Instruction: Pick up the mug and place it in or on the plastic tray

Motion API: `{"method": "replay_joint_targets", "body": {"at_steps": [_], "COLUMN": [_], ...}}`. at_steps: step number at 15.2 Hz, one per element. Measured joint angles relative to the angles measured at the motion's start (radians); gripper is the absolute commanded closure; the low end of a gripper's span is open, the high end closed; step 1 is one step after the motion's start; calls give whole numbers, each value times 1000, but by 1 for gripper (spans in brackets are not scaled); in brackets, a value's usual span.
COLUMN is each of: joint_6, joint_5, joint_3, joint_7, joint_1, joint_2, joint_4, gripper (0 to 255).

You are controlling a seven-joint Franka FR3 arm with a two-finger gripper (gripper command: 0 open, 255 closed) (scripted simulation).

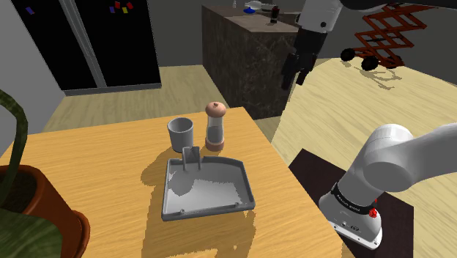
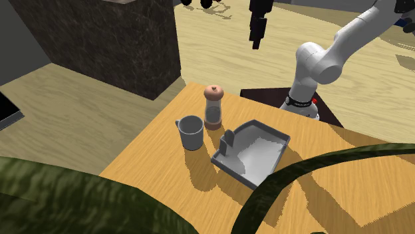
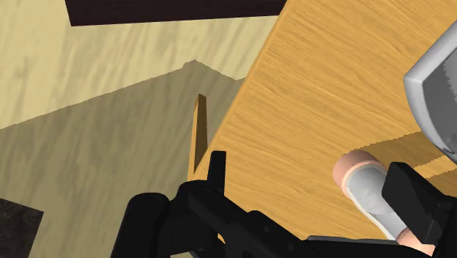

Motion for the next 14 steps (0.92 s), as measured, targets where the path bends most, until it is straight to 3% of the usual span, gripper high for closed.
{"method": "replay_joint_targets", "body": {"at_steps": [6, 14], "joint_6": [105, 285], "joint_5": [31, 48], "joint_3": [64, 178], "joint_7": [60, 179], "joint_1": [17, 35], "joint_2": [102, 346], "joint_4": [8, 97], "gripper": [0, 0]}}
